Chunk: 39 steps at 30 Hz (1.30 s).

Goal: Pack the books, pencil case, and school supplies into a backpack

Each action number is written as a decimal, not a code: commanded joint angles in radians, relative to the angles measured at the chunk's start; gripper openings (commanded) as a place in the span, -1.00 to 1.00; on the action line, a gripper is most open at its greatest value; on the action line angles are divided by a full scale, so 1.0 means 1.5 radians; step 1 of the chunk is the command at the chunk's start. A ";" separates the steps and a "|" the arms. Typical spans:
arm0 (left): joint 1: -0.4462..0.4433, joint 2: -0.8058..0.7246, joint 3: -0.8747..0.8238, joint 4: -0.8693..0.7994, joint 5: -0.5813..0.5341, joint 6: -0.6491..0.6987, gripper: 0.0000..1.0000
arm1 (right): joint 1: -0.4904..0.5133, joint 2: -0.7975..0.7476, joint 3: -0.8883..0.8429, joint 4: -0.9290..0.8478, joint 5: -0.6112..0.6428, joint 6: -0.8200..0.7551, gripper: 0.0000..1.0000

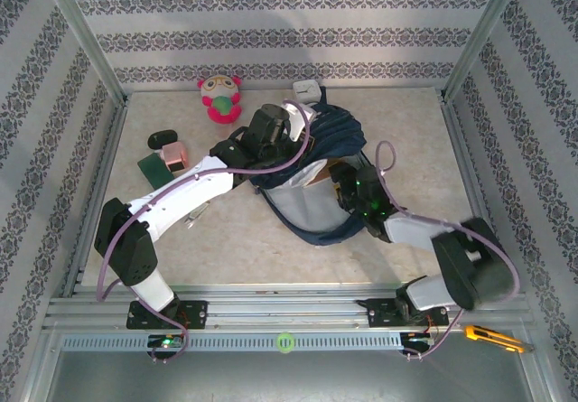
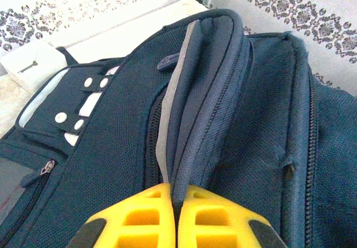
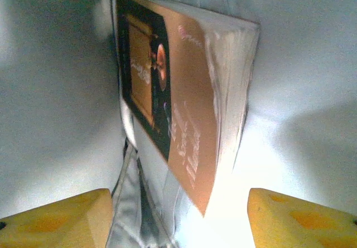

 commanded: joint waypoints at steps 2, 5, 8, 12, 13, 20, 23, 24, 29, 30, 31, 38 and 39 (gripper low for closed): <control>0.009 -0.045 -0.011 0.075 -0.010 0.010 -1.00 | -0.009 -0.168 0.022 -0.233 -0.009 -0.102 0.30; 0.010 -0.044 -0.033 0.081 0.013 0.016 -1.00 | -0.025 -0.293 0.060 -0.404 0.015 -0.165 0.33; 0.009 -0.039 -0.064 0.097 0.036 0.025 -1.00 | -0.071 -0.378 0.090 -0.503 -0.006 -0.198 0.33; 0.004 -0.026 -0.114 0.117 0.069 0.057 -1.00 | -0.127 -0.408 0.154 -0.589 -0.066 -0.265 0.33; 0.001 -0.019 -0.127 0.121 0.083 0.070 -1.00 | -0.135 -0.406 0.170 -0.603 -0.077 -0.282 0.33; -0.017 0.063 -0.180 0.138 0.153 0.155 -1.00 | -0.145 -0.358 0.239 -0.637 -0.104 -0.372 0.32; -0.030 0.098 -0.215 0.171 0.166 0.177 -1.00 | -0.145 -0.344 0.239 -0.631 -0.105 -0.392 0.32; -0.033 0.113 -0.224 0.177 0.166 0.182 -0.99 | -0.145 -0.341 0.238 -0.630 -0.104 -0.400 0.32; -0.048 0.167 -0.235 0.149 0.165 0.209 -0.94 | -0.145 -0.329 0.238 -0.630 -0.108 -0.426 0.33; -0.049 0.169 -0.238 0.153 0.170 0.205 -0.91 | -0.146 -0.326 0.238 -0.629 -0.111 -0.430 0.33; -0.049 0.165 -0.241 0.156 0.171 0.197 -0.84 | -0.145 -0.322 0.239 -0.630 -0.114 -0.435 0.33; -0.031 0.078 -0.186 0.127 0.173 0.121 0.02 | -0.133 -0.300 0.264 -0.600 -0.161 -0.564 0.34; -0.017 0.060 -0.182 0.130 0.190 0.103 0.15 | -0.121 -0.293 0.273 -0.600 -0.172 -0.614 0.33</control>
